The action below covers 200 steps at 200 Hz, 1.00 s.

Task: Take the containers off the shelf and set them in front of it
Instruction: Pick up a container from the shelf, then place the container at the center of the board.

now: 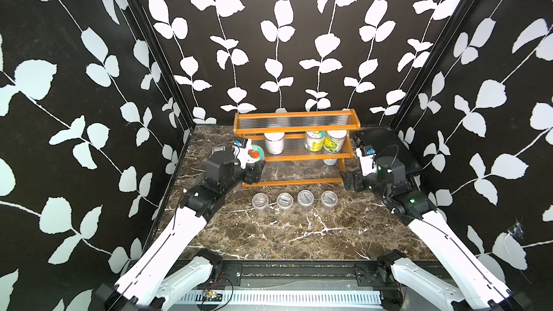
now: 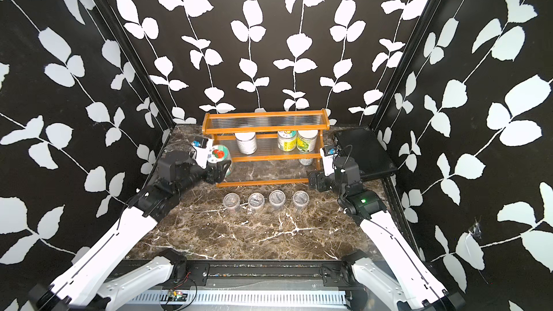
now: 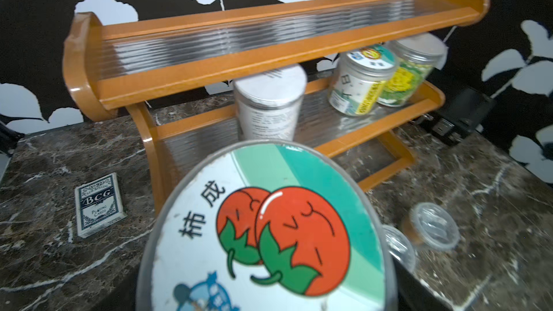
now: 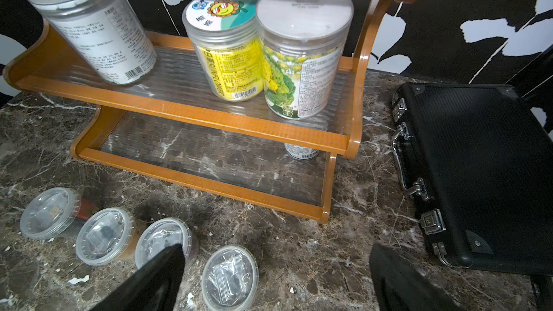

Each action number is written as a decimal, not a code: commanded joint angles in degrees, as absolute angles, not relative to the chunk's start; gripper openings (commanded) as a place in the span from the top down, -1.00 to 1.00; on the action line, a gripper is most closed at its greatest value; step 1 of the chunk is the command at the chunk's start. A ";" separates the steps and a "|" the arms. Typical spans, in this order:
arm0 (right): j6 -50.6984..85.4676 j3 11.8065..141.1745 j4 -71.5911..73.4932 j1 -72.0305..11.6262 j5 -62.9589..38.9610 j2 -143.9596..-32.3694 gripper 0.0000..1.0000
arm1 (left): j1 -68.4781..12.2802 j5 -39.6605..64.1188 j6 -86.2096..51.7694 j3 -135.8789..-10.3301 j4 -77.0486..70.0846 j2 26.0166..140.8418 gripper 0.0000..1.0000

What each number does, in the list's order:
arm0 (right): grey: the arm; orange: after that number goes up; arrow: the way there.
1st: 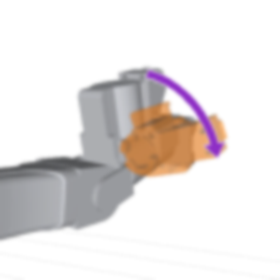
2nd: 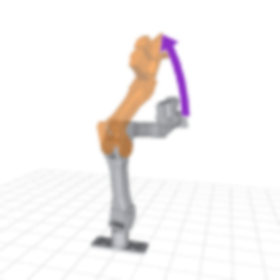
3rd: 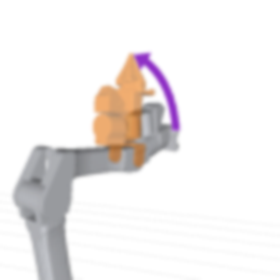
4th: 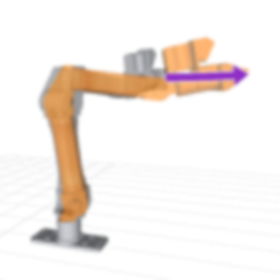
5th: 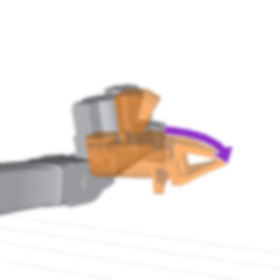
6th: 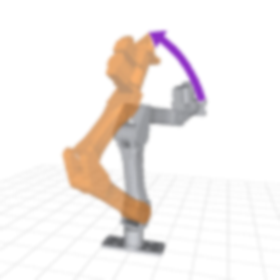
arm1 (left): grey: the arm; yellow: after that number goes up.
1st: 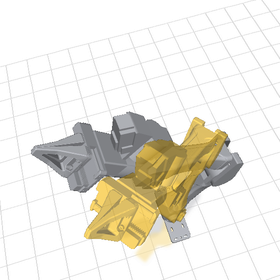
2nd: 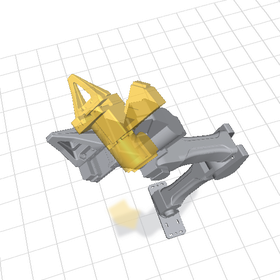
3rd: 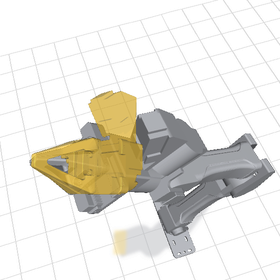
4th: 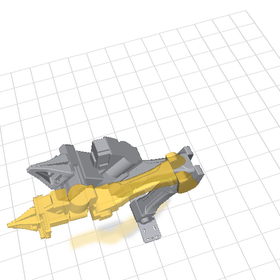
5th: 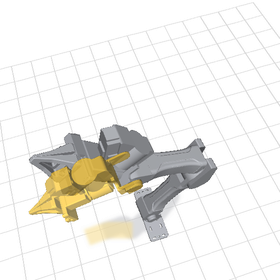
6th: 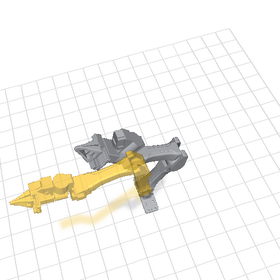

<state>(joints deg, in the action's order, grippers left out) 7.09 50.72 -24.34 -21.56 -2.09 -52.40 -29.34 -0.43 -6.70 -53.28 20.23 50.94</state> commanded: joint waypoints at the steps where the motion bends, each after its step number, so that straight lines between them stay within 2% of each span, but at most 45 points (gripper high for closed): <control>1: 6.44 48.98 -22.11 -21.21 -5.12 -52.91 -1.00 | -32.31 -4.71 -9.42 -50.20 26.10 45.74 -0.38; 38: 7.59 48.17 -20.55 -21.27 -10.89 -54.22 -1.00 | -44.87 -13.99 -13.52 -45.89 30.40 41.51 -0.36; 95: 7.96 47.55 -19.69 -21.81 -15.37 -54.49 -1.00 | -56.80 -21.66 -20.95 -40.49 33.36 41.38 -0.34; 157: 6.80 47.97 -18.86 -24.71 -17.80 -55.10 -1.00 | -58.54 -21.36 -29.38 -30.43 32.84 41.13 -0.35; 200: 6.03 48.83 -18.28 -26.34 -17.25 -56.44 -0.99 | -58.58 -21.19 -32.66 -25.21 26.68 42.90 -0.36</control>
